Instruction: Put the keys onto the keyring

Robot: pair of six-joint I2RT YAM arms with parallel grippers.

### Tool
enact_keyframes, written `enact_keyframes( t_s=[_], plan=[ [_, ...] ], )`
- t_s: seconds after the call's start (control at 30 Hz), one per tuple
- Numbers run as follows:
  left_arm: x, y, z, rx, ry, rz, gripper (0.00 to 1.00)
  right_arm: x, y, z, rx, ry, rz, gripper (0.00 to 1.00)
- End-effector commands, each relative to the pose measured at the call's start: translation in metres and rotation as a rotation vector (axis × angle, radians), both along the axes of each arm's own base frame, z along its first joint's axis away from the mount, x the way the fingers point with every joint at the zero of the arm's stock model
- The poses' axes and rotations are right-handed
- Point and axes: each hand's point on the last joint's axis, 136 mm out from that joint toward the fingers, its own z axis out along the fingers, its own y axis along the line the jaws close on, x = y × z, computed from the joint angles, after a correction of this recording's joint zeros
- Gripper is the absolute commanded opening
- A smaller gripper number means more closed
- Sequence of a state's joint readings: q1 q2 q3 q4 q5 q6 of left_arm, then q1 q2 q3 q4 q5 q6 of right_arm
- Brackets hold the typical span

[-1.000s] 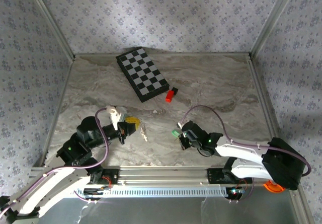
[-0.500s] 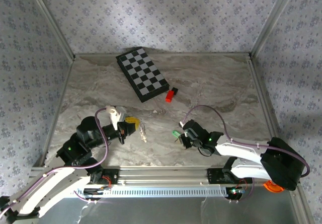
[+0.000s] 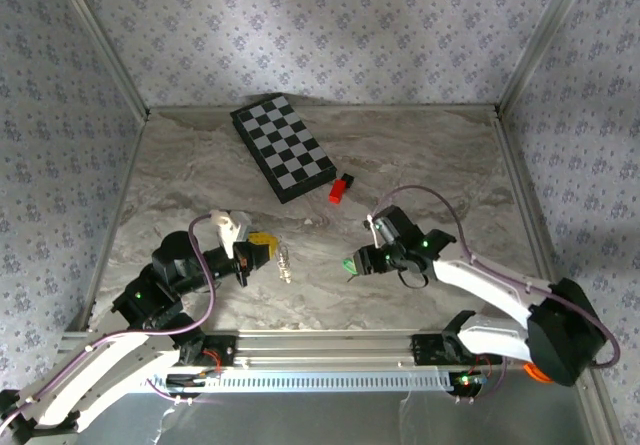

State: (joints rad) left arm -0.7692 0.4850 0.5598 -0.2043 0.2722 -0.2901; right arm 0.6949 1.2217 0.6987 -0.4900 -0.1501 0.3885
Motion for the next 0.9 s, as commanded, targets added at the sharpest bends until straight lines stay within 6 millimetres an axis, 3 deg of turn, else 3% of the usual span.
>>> enact_keyframes(
  t_s=[0.0,0.33,0.87],
  plan=[
    [-0.003,-0.002,0.021,-0.064,-0.047,-0.021,0.00,-0.023,-0.006,-0.010,-0.084,0.185,0.101,0.58],
    [-0.007,-0.003,0.023,-0.077,-0.047,-0.041,0.00,-0.001,-0.003,-0.024,-0.113,0.269,0.153,0.66],
    [-0.005,-0.006,0.020,-0.073,-0.043,-0.049,0.00,-0.003,0.018,-0.043,-0.042,0.324,0.198,0.48]
  ],
)
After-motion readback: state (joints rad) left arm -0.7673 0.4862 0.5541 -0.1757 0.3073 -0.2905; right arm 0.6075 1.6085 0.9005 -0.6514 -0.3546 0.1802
